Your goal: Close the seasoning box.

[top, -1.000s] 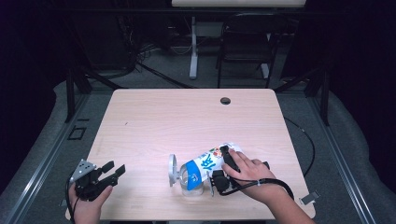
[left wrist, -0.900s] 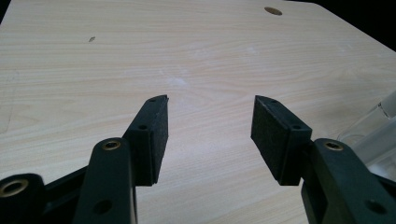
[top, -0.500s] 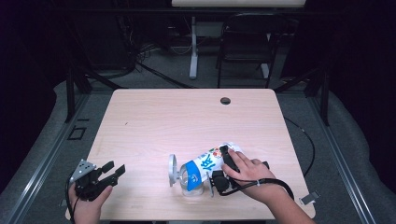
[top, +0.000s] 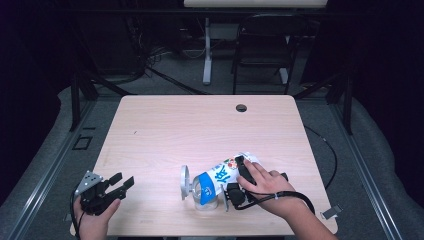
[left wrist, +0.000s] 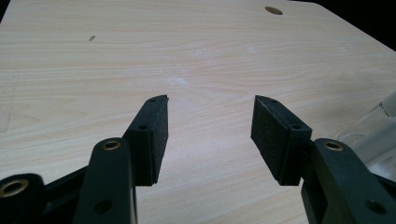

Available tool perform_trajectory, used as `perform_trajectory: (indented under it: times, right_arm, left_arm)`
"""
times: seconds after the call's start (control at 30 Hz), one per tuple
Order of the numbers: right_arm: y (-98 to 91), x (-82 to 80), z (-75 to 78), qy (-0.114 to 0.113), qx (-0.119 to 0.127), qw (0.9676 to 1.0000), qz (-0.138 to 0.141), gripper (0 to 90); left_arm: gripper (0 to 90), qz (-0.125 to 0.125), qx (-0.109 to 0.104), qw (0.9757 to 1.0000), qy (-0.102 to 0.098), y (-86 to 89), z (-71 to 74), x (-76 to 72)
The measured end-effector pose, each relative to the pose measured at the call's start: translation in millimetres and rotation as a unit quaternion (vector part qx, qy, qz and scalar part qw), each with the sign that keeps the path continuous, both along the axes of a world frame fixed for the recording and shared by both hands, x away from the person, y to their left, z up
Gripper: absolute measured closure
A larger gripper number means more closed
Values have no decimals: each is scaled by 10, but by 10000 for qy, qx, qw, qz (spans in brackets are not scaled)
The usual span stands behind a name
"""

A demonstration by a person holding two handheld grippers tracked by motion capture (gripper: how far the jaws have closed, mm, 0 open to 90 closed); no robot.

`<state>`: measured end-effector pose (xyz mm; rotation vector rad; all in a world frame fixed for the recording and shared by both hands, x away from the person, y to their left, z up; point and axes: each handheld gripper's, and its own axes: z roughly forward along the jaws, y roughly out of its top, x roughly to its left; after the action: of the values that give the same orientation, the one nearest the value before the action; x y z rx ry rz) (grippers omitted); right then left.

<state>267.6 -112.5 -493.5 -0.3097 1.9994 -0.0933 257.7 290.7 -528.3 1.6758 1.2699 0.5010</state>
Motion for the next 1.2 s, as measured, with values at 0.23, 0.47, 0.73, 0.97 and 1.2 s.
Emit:
perform_trajectory:
  times: [0.23,0.47,0.73,0.97,1.2]
  right_arm:
    - [2,0,3,-2,-11,10000,9,455]
    - [1,3,-3,13,27,10000,24,455]
    - [2,5,-2,21,21,10000,40,455]
    - [6,0,1,-2,-15,10000,35,456]
    - [6,-2,1,-9,-20,10000,39,456]
  left_arm:
    - [469,3,10,10000,11,4,-2,0]
    - [469,3,3,10000,1,4,-2,1]
    - [469,-3,2,10000,2,6,0,2]
    - [469,3,5,10000,-7,4,3,0]
    - [469,-9,23,10000,15,4,6,0]
